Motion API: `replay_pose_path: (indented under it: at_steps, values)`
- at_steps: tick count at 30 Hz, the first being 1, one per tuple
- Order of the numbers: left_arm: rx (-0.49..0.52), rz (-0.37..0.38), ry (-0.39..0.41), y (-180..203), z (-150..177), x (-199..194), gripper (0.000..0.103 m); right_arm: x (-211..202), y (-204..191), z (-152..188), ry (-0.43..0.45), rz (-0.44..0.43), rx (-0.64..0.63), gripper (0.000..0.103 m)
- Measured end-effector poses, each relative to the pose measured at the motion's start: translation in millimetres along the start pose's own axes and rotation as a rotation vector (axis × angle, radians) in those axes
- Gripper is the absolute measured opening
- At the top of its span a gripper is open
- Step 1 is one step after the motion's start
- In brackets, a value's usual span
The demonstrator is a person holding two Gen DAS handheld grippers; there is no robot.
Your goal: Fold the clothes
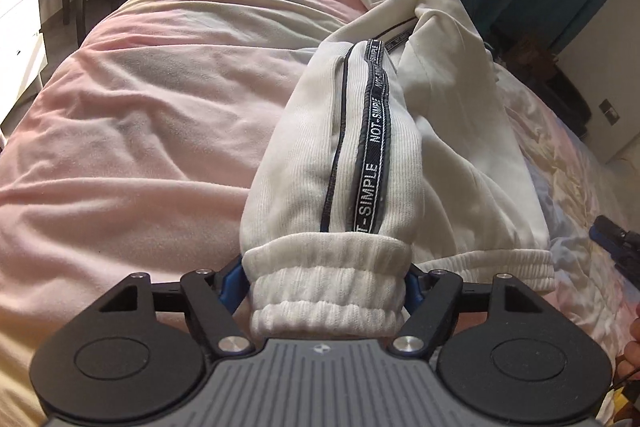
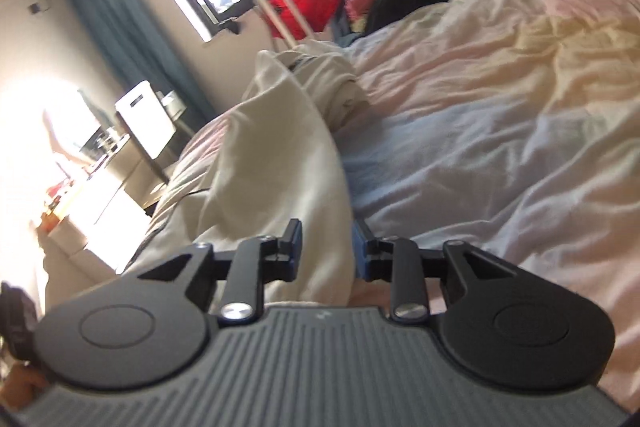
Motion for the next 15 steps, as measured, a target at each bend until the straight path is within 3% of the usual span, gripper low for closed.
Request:
replay_pose_path:
  at_steps: [1,5,7,11,15]
  values:
    - [-0.041,0.021,0.012,-6.2,-1.1,-1.5,0.063,7.0,9.7,2.0,-0.006,0.007,0.052,0.035]
    - [-0.203,0.107,0.060,-31.2,-5.5,-7.7,0.038,36.8,31.5,11.8,-0.107,-0.119,0.225,0.035]
    - [-0.285,0.150,0.084,-43.7,-7.8,-10.8,0.033,43.8,26.7,17.5,-0.122,-0.152,0.228,0.038]
    - [-0.395,0.148,0.109,-64.8,-10.6,-8.7,0.030,54.8,12.5,27.5,-0.144,-0.172,0.185,0.064]
    - [-0.481,0.131,0.128,-82.5,-13.3,-5.7,0.030,67.8,3.8,36.8,-0.189,-0.218,0.180,0.068]
Point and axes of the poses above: each gripper's, at about its wrist camera, not at the fingertips, and x roughly the way its jaws point, y to its right, z to its underside, the point moved 1 cm from there along x, roughly the way its jaws point, and after that the axes turned 9 degrees about -y, right-handed, at the moved point
